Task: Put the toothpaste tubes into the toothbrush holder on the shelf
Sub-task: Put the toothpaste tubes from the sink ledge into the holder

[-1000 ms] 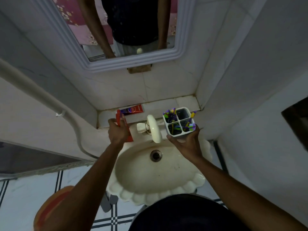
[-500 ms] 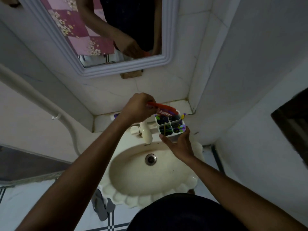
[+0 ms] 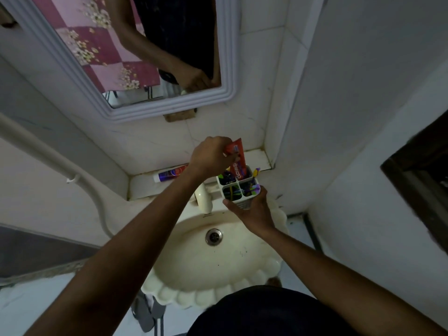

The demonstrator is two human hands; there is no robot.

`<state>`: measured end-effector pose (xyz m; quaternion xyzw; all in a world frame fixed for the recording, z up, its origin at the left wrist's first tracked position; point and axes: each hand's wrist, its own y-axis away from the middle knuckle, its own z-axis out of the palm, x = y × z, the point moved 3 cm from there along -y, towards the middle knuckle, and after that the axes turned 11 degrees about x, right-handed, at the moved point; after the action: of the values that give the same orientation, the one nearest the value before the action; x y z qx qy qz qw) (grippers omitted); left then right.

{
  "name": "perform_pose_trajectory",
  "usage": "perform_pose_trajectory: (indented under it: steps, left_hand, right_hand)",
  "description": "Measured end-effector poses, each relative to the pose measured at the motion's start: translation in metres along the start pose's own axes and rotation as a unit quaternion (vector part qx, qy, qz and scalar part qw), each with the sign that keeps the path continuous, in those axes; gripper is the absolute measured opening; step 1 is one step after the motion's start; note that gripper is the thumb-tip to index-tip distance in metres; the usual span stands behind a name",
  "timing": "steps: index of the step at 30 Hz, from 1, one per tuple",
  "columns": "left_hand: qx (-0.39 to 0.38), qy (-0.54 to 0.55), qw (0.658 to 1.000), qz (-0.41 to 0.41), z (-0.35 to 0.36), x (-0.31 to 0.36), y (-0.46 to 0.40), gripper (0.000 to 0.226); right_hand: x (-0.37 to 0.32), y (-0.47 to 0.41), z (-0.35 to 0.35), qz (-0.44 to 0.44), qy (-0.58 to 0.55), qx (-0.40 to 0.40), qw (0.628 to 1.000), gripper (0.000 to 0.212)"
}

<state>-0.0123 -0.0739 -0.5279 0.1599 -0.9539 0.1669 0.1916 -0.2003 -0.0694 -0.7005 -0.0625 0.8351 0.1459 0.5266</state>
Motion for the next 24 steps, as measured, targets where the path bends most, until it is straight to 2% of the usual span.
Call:
perform_pose_trajectory:
  steps: [3, 6, 8, 11, 13, 16, 18, 20, 24]
  left_hand:
    - [0.025, -0.01, 1.0, 0.012, 0.004, -0.008, 0.002, 0.022]
    - [0.005, -0.014, 1.0, 0.017, 0.014, -0.015, 0.005, 0.023]
    - [0.017, 0.026, 1.0, 0.002, 0.016, -0.023, 0.007, 0.023]
    - [0.042, 0.14, 0.987, -0.071, 0.015, -0.043, 0.012, 0.025]
    - [0.044, 0.221, 0.963, -0.149, 0.013, -0.064, 0.017, 0.023]
    - [0.057, 0.335, 0.904, -0.258, 0.013, -0.101, 0.034, 0.016]
    - [0.078, 0.363, 0.873, -0.316, 0.015, -0.128, 0.048, 0.014]
    - [0.09, 0.323, 0.88, -0.338, 0.018, -0.155, 0.061, 0.011]
    - [0.074, 0.127, 0.943, -0.299, 0.03, -0.208, 0.083, 0.009]
  right_hand:
    - [-0.003, 0.001, 0.002, 0.0, 0.003, -0.004, 1.0, 0.136]
    - [-0.006, 0.005, 0.004, -0.001, 0.011, -0.003, 1.0, 0.136]
    - [-0.007, 0.005, 0.005, -0.001, 0.013, 0.001, 1.0, 0.136]
    - [-0.006, 0.006, 0.006, 0.001, 0.014, 0.006, 1.0, 0.137]
    - [-0.005, 0.006, 0.006, 0.003, 0.019, 0.01, 1.0, 0.138]
    - [-0.005, 0.008, 0.004, -0.001, 0.024, 0.029, 0.999, 0.131]
    - [-0.005, 0.01, 0.002, -0.005, 0.024, 0.047, 0.999, 0.123]
    - [-0.004, 0.012, 0.002, -0.004, 0.019, 0.058, 0.998, 0.117]
    - [-0.002, 0.014, 0.006, 0.001, -0.001, 0.082, 0.997, 0.116]
